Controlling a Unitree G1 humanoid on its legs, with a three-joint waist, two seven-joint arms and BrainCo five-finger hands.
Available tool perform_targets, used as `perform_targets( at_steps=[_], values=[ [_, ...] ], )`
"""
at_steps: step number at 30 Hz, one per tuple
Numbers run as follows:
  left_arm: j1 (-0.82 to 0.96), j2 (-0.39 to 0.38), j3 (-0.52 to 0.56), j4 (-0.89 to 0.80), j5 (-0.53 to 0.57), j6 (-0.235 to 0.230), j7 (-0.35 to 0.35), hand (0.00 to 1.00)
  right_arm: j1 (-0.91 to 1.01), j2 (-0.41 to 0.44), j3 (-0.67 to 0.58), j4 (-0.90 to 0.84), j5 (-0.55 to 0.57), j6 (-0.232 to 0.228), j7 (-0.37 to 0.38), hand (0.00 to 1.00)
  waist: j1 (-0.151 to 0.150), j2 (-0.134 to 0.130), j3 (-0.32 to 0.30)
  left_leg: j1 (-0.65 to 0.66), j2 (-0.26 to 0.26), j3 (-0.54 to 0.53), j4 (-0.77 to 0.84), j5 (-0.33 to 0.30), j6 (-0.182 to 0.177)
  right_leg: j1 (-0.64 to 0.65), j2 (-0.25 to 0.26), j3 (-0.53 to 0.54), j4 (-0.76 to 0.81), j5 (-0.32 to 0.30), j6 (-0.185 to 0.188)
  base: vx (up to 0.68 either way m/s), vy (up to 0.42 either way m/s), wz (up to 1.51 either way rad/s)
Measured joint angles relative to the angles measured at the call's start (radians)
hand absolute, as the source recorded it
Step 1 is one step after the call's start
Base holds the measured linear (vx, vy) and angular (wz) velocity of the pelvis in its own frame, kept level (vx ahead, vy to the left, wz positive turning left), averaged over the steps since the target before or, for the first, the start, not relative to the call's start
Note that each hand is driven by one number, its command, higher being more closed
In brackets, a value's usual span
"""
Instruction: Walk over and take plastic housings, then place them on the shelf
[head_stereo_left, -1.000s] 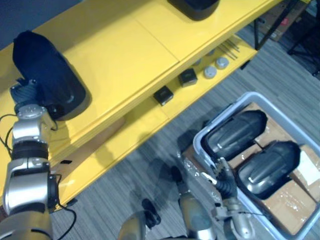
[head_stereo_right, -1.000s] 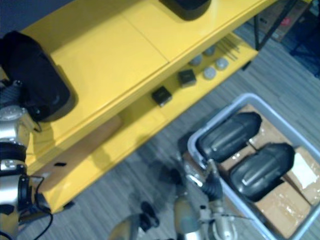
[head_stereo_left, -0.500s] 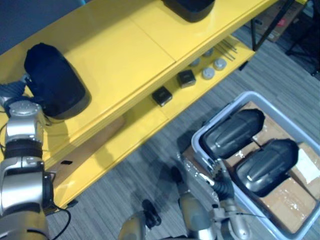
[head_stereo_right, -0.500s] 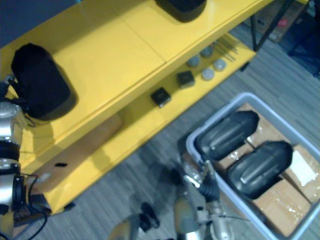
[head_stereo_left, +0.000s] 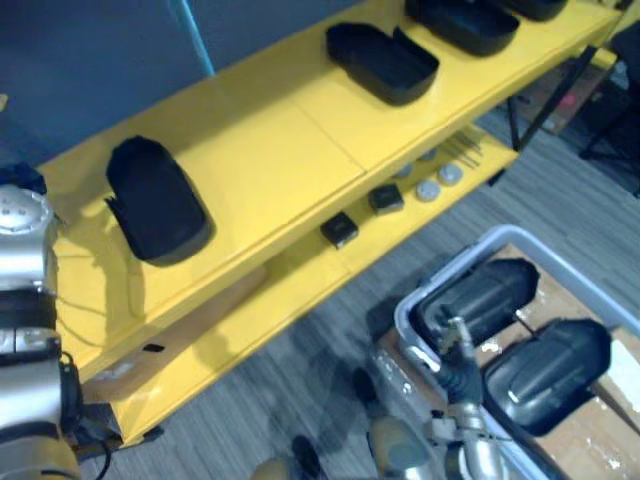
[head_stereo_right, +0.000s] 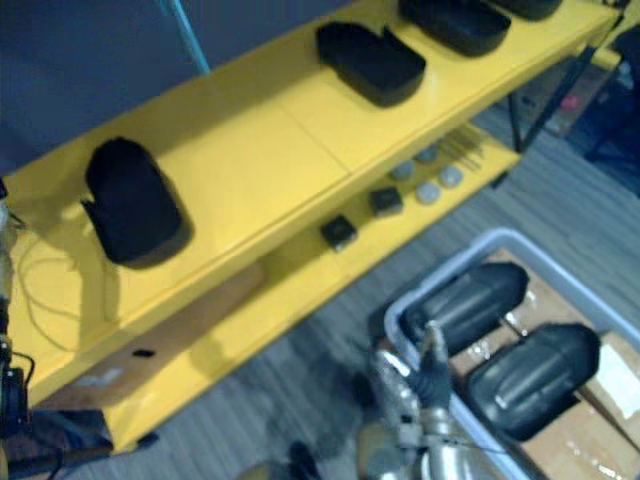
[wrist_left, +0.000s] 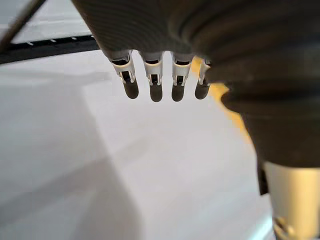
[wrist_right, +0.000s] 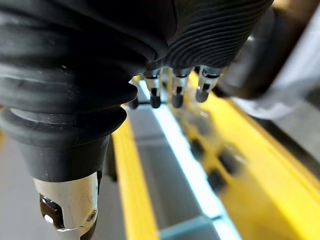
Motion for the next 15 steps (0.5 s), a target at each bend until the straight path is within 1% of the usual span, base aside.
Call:
perform_targets(
  at_steps=[1, 2, 3, 4, 5, 6, 7, 8, 10, 11, 12, 13, 14, 15],
  values=[
    [0.068, -0.045, 0.036, -0.065, 0.0, -0.026, -0.012, 0.0, -0.017, 0.001, -0.028, 0.0, -0.002, -0.019, -0.03, 0.0, 0.01, 0.006, -0.034, 0.002, -0.002, -0.014, -0.011, 0.002, 0.0, 0.001, -0.001, -0.007, 0.0, -0.006, 0.002, 0.04, -0.009, 0.17],
    [0.103, -0.072, 0.052, -0.099, 0.0, -0.038, -0.019, 0.0, -0.027, 0.002, -0.041, 0.0, -0.003, -0.023, -0.044, 0.0, 0.017, 0.008, -0.049, 0.003, -0.003, -0.018, -0.016, 0.004, 0.0, 0.001, -0.002, -0.013, -0.001, -0.008, 0.001, 0.05, -0.014, 0.25],
    [0.176, -0.128, 0.074, -0.174, 0.001, -0.061, -0.026, 0.0, -0.047, 0.005, -0.071, 0.0, -0.015, -0.028, -0.068, 0.0, 0.029, 0.01, -0.07, 0.014, -0.005, -0.031, -0.031, 0.012, 0.001, 0.013, -0.003, -0.029, -0.001, -0.011, 0.0, 0.03, -0.021, 0.26],
    [0.246, -0.187, 0.104, -0.234, 0.001, -0.077, -0.032, 0.0, -0.063, 0.013, -0.1, -0.001, -0.029, -0.033, -0.084, 0.0, 0.046, 0.008, -0.074, 0.042, -0.007, -0.038, -0.052, 0.023, 0.001, 0.036, -0.001, -0.047, -0.001, -0.011, 0.0, 0.0, -0.028, 0.26],
    [0.28, -0.215, 0.122, -0.258, 0.002, -0.082, -0.034, 0.0, -0.068, 0.016, -0.112, -0.003, -0.03, -0.035, -0.087, 0.0, 0.057, 0.008, -0.081, 0.05, -0.008, -0.041, -0.064, 0.027, 0.001, 0.04, -0.001, -0.055, -0.005, -0.014, -0.002, -0.04, -0.046, 0.23],
    [0.347, -0.264, 0.157, -0.3, 0.002, -0.098, -0.038, 0.0, -0.077, 0.019, -0.133, -0.004, -0.035, -0.035, -0.095, 0.0, 0.075, 0.006, -0.1, 0.054, -0.01, -0.054, -0.077, 0.032, 0.0, 0.045, 0.0, -0.07, -0.01, -0.022, -0.005, -0.05, -0.052, 0.36],
    [0.409, -0.307, 0.183, -0.353, 0.003, -0.115, -0.04, 0.0, -0.083, 0.022, -0.163, -0.004, -0.054, -0.033, -0.115, 0.0, 0.084, 0.005, -0.113, 0.054, -0.011, -0.074, -0.079, 0.036, -0.001, 0.055, -0.005, -0.093, -0.01, -0.032, -0.004, -0.04, -0.053, 0.42],
    [0.447, -0.328, 0.201, -0.392, 0.005, -0.126, -0.041, 0.0, -0.084, 0.022, -0.178, -0.004, -0.064, -0.032, -0.127, 0.0, 0.089, 0.003, -0.121, 0.054, -0.011, -0.082, -0.08, 0.037, -0.001, 0.059, -0.007, -0.104, -0.01, -0.037, -0.004, -0.04, -0.035, 0.47],
    [0.589, -0.406, 0.251, -0.57, 0.026, -0.16, -0.044, 0.0, -0.098, 0.022, -0.26, -0.004, -0.066, -0.032, -0.158, 0.0, 0.122, 0.007, -0.162, 0.057, -0.01, -0.094, -0.101, 0.044, -0.004, 0.068, -0.007, -0.124, -0.01, -0.047, -0.014, -0.01, -0.022, 0.26],
    [0.616, -0.428, 0.259, -0.606, 0.037, -0.169, -0.046, 0.0, -0.104, 0.023, -0.282, -0.004, -0.065, -0.032, -0.167, 0.0, 0.133, 0.01, -0.173, 0.058, -0.01, -0.1, -0.104, 0.046, -0.004, 0.07, -0.009, -0.131, -0.01, -0.048, -0.014, 0.05, -0.005, 0.27],
    [0.662, -0.47, 0.274, -0.671, 0.054, -0.181, -0.058, 0.0, -0.123, 0.023, -0.321, -0.004, -0.058, -0.03, -0.177, 0.0, 0.138, 0.015, -0.187, 0.064, -0.011, -0.118, -0.113, 0.054, -0.004, 0.08, -0.016, -0.149, -0.01, -0.049, -0.011, 0.04, -0.006, 0.4],
    [0.703, -0.502, 0.28, -0.723, 0.062, -0.193, -0.066, 0.0, -0.147, 0.023, -0.35, -0.004, -0.045, -0.029, -0.178, 0.0, 0.144, 0.019, -0.191, 0.077, -0.011, -0.133, -0.124, 0.061, -0.006, 0.098, -0.016, -0.164, -0.01, -0.05, -0.011, 0.04, -0.007, 0.38],
    [0.723, -0.517, 0.28, -0.745, 0.065, -0.198, -0.072, 0.0, -0.161, 0.022, -0.361, -0.004, -0.035, -0.028, -0.178, 0.0, 0.15, 0.021, -0.193, 0.085, -0.011, -0.137, -0.129, 0.062, -0.008, 0.104, -0.016, -0.167, -0.01, -0.051, -0.011, 0.01, -0.02, 0.21],
    [0.755, -0.545, 0.284, -0.782, 0.073, -0.207, -0.09, 0.0, -0.186, 0.022, -0.377, -0.005, -0.025, -0.021, -0.175, 0.0, 0.164, 0.022, -0.199, 0.089, -0.009, -0.138, -0.131, 0.063, -0.009, 0.107, -0.016, -0.169, -0.01, -0.057, -0.012, -0.01, -0.028, 0.12]
  ],
)
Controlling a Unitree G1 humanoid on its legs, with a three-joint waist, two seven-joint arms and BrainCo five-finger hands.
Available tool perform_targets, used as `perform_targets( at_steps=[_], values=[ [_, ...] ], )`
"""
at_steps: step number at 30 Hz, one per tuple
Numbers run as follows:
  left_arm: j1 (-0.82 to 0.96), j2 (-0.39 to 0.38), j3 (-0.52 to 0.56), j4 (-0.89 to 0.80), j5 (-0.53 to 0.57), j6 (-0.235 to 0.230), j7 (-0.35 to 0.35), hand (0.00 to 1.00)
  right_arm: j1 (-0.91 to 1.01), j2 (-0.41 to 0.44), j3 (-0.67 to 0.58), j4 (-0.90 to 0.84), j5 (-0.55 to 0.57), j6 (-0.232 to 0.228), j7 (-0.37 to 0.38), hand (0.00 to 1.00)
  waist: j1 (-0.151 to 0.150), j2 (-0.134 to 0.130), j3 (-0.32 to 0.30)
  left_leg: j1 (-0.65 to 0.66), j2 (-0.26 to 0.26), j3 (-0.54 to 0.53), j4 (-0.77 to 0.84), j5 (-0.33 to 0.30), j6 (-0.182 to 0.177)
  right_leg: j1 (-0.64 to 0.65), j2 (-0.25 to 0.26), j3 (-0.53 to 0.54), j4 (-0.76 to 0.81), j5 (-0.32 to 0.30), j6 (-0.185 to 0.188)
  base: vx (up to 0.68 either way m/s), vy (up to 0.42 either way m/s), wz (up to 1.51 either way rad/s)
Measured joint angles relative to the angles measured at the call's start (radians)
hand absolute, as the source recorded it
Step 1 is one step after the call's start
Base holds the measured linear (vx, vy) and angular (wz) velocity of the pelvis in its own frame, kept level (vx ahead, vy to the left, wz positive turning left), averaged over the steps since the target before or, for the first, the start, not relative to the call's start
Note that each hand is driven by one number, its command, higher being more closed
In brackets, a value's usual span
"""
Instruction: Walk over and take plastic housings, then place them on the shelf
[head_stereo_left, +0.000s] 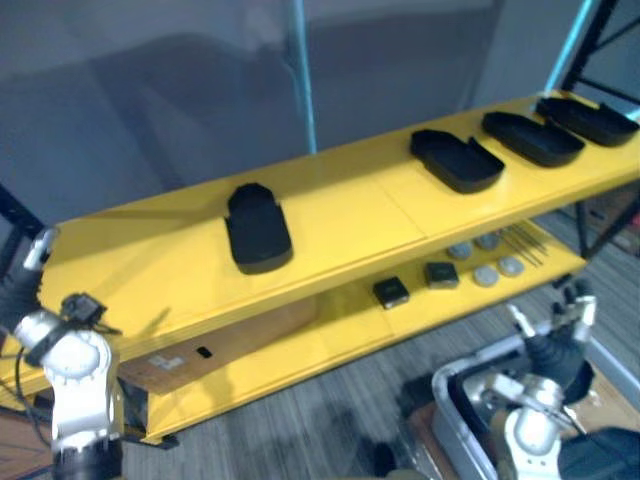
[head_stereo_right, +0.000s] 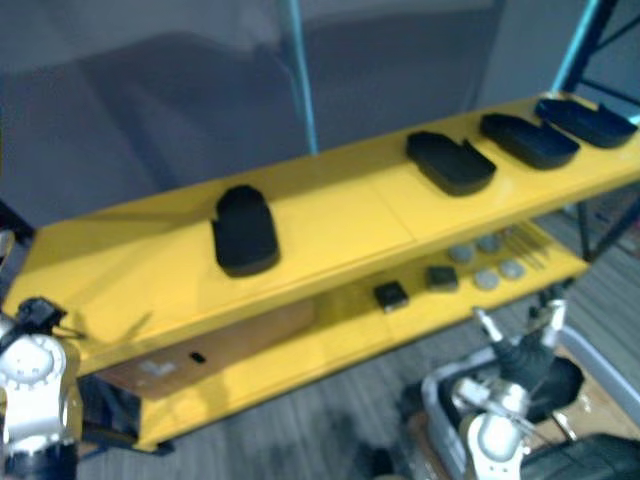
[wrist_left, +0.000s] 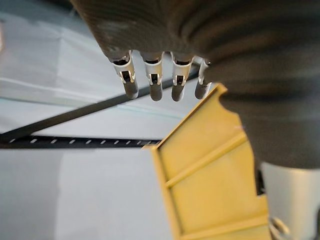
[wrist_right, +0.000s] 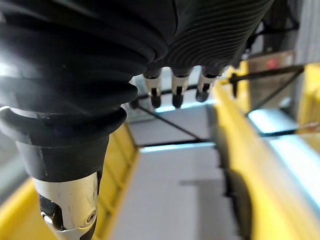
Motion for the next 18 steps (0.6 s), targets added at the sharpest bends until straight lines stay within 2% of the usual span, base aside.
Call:
perform_targets(
  at_steps=[4, 5, 11, 15, 18],
  values=[
    [0.064, -0.077, 0.005, -0.06, 0.014, -0.002, -0.064, 0.0, -0.038, -0.002, -0.025, -0.042, 0.007, 0.036, 0.015, 0.0, 0.022, -0.003, 0.001, -0.002, 0.005, -0.016, 0.001, 0.002, -0.004, 0.008, 0.0, -0.024, 0.0, -0.014, 0.0, -0.02, -0.028, 0.11],
    [0.157, -0.183, -0.011, -0.155, 0.007, 0.0, -0.185, 0.0, -0.131, -0.002, -0.062, -0.074, 0.036, 0.078, 0.053, 0.0, 0.048, -0.076, 0.01, -0.015, 0.012, -0.063, 0.004, 0.005, -0.01, 0.021, -0.001, -0.076, 0.0, -0.021, 0.001, 0.0, 0.0, 0.0],
    [0.156, -0.202, -0.007, -0.171, 0.007, 0.001, -0.185, 0.0, -0.134, -0.002, -0.064, -0.079, 0.036, 0.079, 0.063, 0.0, 0.046, -0.082, 0.015, -0.016, 0.013, -0.057, 0.003, 0.005, -0.01, 0.015, 0.0, -0.073, 0.0, -0.021, 0.001, 0.0, -0.001, -0.01],
    [0.136, -0.238, -0.007, -0.184, -0.003, 0.007, -0.216, 0.0, -0.134, 0.001, -0.086, -0.11, 0.05, 0.089, 0.121, 0.0, 0.045, -0.082, 0.014, -0.019, 0.017, -0.057, 0.007, 0.006, -0.011, 0.01, 0.0, -0.083, 0.0, -0.026, -0.001, 0.0, -0.006, 0.03],
    [0.108, -0.263, -0.007, -0.183, -0.076, 0.036, -0.267, 0.0, -0.135, 0.009, -0.099, -0.11, 0.058, 0.113, 0.172, 0.0, 0.04, -0.085, 0.013, -0.024, 0.025, -0.054, 0.013, 0.007, -0.013, 0.007, -0.003, -0.137, 0.0, -0.046, -0.004, 0.0, -0.022, 0.07]
  ],
)
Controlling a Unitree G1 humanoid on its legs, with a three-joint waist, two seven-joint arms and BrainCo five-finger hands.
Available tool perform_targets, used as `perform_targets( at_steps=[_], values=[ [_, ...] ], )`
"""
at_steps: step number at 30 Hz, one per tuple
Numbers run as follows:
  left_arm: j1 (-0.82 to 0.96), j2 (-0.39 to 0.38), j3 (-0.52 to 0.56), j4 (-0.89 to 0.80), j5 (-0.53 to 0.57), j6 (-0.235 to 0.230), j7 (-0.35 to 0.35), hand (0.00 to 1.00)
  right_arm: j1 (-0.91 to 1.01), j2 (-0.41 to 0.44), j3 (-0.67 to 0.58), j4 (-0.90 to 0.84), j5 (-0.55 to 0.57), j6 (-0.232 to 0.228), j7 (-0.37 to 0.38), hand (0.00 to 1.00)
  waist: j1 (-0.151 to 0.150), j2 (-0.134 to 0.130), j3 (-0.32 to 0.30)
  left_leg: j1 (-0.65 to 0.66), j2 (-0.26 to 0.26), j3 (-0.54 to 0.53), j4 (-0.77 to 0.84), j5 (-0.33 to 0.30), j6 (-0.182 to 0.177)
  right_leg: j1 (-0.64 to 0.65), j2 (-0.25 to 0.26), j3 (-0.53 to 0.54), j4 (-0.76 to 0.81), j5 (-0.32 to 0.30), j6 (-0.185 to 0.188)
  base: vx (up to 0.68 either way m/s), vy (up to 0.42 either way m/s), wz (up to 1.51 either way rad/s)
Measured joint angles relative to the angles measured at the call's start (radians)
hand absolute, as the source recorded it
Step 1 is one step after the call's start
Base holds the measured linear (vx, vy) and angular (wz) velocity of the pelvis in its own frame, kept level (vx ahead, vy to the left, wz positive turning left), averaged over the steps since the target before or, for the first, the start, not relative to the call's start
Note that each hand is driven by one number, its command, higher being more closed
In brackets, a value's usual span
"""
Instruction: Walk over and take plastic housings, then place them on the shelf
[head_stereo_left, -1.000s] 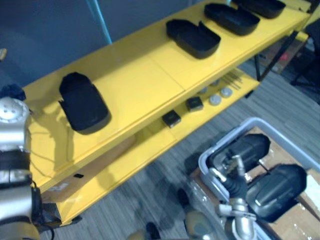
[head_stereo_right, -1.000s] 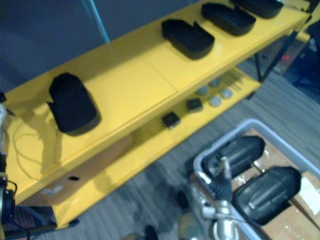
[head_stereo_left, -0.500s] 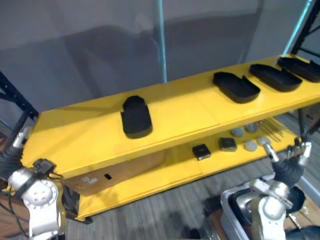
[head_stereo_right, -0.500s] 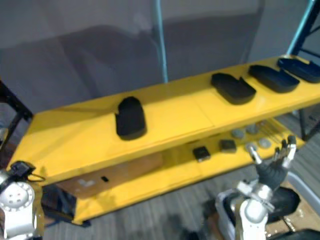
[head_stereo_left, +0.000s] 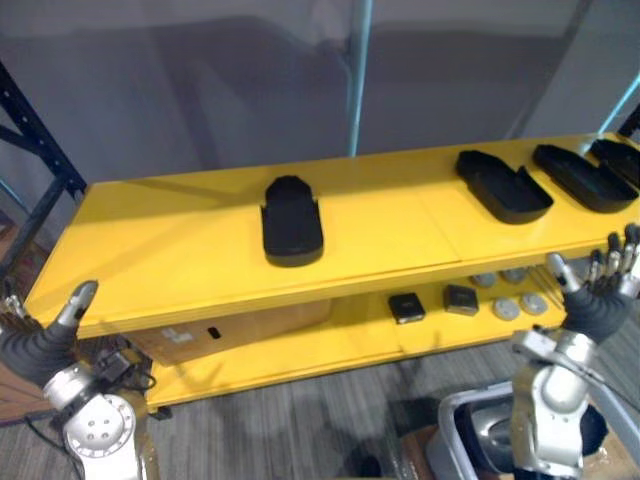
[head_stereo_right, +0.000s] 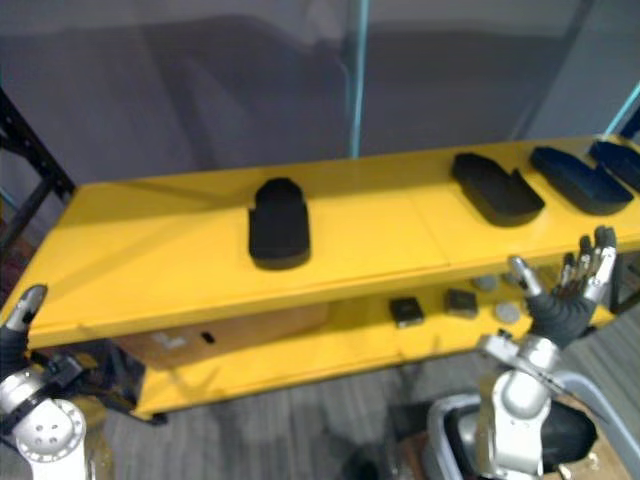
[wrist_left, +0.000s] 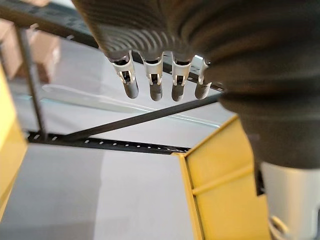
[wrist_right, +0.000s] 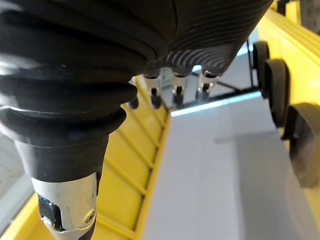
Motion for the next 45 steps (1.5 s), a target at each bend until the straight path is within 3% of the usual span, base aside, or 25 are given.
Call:
perform_targets(
  at_steps=[2, 6, 13, 18, 26, 32, 39, 45],
  values=[
    [-0.007, -0.001, -0.001, 0.0, -0.038, 0.028, -0.051, 0.0, -0.002, 0.006, -0.004, 0.0, 0.018, 0.021, 0.036, 0.0, -0.007, -0.006, -0.003, -0.015, 0.008, 0.013, 0.012, -0.001, -0.003, -0.001, -0.013, -0.081, 0.0, 0.003, 0.001, 0.06, -0.01, 0.06],
    [-0.082, 0.02, 0.0, 0.053, -0.067, 0.082, -0.108, 0.0, -0.031, 0.002, -0.008, 0.001, 0.037, 0.031, 0.074, 0.0, -0.015, -0.004, -0.003, -0.011, 0.01, 0.023, 0.01, -0.001, -0.004, 0.004, -0.013, -0.084, 0.001, 0.02, 0.004, 0.05, -0.005, 0.01],
    [-0.238, 0.201, 0.005, 0.325, -0.079, 0.149, -0.114, 0.0, -0.073, -0.015, -0.003, 0.036, 0.038, 0.031, 0.082, 0.0, -0.018, -0.013, -0.008, -0.008, 0.002, 0.029, 0.011, -0.001, -0.004, 0.004, -0.019, -0.081, 0.0, 0.029, 0.006, 0.0, -0.002, -0.02],
    [-0.325, 0.312, 0.01, 0.562, -0.15, 0.191, -0.131, 0.0, -0.08, -0.066, -0.004, 0.094, 0.059, 0.031, 0.101, 0.0, -0.024, -0.007, -0.005, -0.002, 0.006, 0.054, 0.011, -0.001, -0.004, -0.001, -0.014, -0.064, 0.0, 0.032, 0.002, -0.01, -0.011, -0.12],
    [-0.432, 0.413, -0.01, 0.878, -0.195, 0.207, -0.269, 0.0, -0.085, -0.135, -0.004, 0.13, 0.099, 0.03, 0.159, 0.0, -0.052, -0.002, -0.001, 0.008, 0.006, 0.105, 0.006, -0.002, -0.006, -0.02, -0.009, -0.012, -0.001, 0.05, -0.002, -0.01, 0.008, -0.19],
    [-0.496, 0.457, -0.051, 1.018, -0.226, 0.228, -0.341, 0.0, -0.082, -0.151, -0.003, 0.144, 0.106, 0.033, 0.204, 0.0, -0.073, 0.007, 0.004, 0.014, 0.005, 0.14, 0.006, -0.002, -0.006, -0.035, -0.003, 0.035, -0.001, 0.069, -0.007, -0.03, 0.001, -0.2],
    [-0.509, 0.469, -0.052, 1.061, -0.229, 0.241, -0.331, 0.0, -0.067, -0.164, -0.003, 0.169, 0.118, 0.045, 0.254, 0.0, -0.098, 0.008, 0.016, 0.024, 0.007, 0.176, 0.008, -0.008, -0.013, -0.036, 0.003, 0.067, -0.001, 0.077, -0.012, -0.04, -0.01, -0.15],
    [-0.545, 0.509, -0.079, 1.079, -0.232, 0.269, -0.314, 0.0, -0.033, -0.175, -0.013, 0.169, 0.121, 0.053, 0.271, 0.0, -0.103, 0.01, 0.038, 0.023, 0.012, 0.195, 0.01, -0.011, -0.023, -0.051, 0.012, 0.091, -0.001, 0.073, -0.019, -0.02, -0.014, -0.1]
  ],
)
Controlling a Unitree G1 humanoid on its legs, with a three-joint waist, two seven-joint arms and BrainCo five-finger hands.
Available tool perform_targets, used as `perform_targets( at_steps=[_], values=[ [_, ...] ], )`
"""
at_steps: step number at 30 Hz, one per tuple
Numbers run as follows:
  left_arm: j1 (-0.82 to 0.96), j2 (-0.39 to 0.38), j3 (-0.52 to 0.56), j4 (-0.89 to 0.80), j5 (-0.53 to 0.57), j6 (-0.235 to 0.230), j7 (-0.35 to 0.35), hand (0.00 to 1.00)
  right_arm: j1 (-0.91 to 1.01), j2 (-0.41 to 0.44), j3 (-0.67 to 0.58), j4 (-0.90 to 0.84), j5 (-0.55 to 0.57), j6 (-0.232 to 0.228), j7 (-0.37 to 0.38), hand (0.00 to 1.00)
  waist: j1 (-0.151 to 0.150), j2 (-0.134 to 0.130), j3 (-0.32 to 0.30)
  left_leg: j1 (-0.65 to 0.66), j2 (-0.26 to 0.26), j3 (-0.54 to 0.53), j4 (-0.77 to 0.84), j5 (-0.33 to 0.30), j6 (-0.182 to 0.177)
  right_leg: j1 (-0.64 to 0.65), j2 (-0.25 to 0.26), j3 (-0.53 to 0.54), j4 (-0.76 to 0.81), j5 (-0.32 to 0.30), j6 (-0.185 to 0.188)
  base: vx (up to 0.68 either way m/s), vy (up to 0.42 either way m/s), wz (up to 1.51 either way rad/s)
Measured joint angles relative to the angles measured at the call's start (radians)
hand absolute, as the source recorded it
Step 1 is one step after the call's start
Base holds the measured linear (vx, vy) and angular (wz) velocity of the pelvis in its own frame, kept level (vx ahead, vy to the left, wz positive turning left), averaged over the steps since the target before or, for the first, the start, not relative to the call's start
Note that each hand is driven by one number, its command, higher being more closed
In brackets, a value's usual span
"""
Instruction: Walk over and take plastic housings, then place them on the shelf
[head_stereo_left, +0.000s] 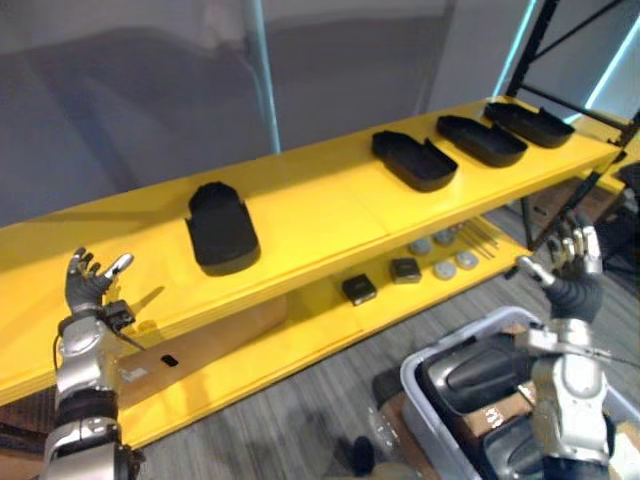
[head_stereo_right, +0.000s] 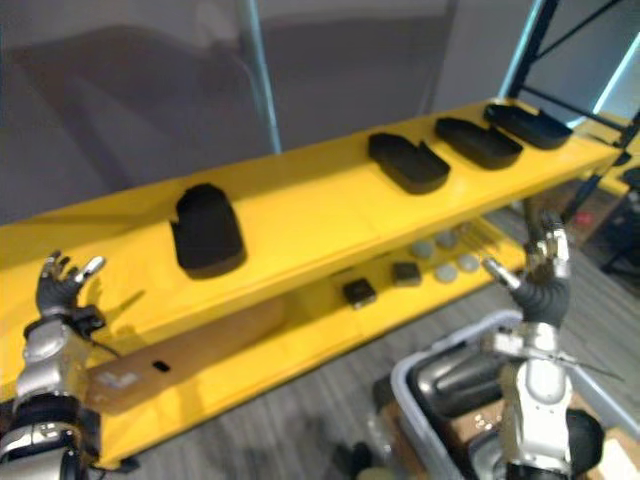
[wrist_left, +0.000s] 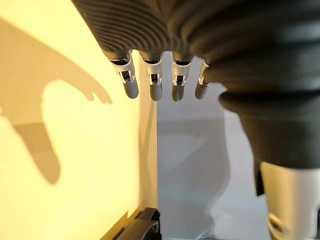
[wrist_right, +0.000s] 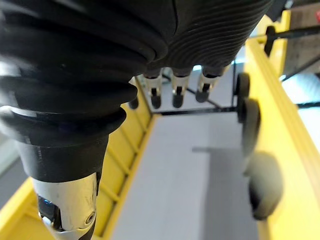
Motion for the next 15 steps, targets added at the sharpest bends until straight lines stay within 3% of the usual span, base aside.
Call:
perform_targets(
  at_steps=[6, 15],
  values=[
    [-0.045, 0.019, 0.0, 0.054, -0.031, 0.003, -0.001, 0.0, 0.009, -0.001, -0.011, -0.001, 0.022, 0.005, 0.026, 0.0, -0.017, 0.005, 0.007, 0.0, 0.007, 0.027, 0.009, -0.007, -0.003, -0.012, 0.011, 0.024, 0.0, 0.013, 0.002, 0.04, 0.003, -0.12],
    [-0.164, 0.038, -0.031, 0.114, -0.044, -0.011, 0.0, 0.0, 0.053, -0.002, -0.01, -0.001, 0.021, 0.04, 0.089, 0.0, -0.029, 0.002, 0.084, -0.039, 0.007, 0.05, 0.072, -0.047, 0.009, -0.036, 0.006, 0.055, 0.009, 0.025, 0.01, 0.0, 0.012, -0.09]
  ],
)
